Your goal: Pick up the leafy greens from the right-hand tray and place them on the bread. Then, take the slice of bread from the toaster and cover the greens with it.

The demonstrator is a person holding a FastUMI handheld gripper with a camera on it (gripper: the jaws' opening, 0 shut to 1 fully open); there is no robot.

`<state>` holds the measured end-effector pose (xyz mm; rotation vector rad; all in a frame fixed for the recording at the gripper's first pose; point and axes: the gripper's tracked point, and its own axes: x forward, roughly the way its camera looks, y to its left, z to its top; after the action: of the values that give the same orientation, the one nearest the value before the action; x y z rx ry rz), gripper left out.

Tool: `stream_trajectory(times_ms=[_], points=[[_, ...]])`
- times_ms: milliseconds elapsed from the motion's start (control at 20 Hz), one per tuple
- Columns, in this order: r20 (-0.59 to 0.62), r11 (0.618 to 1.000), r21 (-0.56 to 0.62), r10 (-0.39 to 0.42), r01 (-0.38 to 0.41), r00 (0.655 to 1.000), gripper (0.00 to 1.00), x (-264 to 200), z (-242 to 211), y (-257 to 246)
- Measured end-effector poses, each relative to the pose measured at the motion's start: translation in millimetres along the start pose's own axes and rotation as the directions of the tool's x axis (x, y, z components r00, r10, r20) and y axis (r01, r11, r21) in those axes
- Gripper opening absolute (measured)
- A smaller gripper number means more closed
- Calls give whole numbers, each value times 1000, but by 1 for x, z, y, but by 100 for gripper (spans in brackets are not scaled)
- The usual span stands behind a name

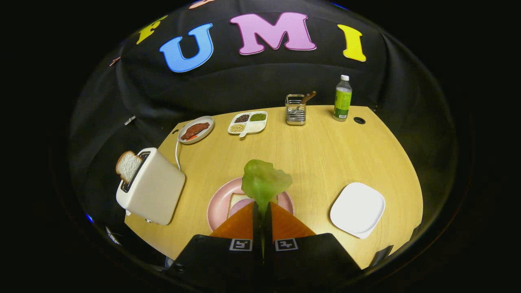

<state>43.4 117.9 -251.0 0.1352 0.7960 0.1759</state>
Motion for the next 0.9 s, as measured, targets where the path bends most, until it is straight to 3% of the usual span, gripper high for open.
stream_trajectory(times_ms=[700,900], points=[[-107,993,-114,-18,6,994,15,54,-42,24],[-112,993,-119,-34,21,993,34,62,-43,23]])
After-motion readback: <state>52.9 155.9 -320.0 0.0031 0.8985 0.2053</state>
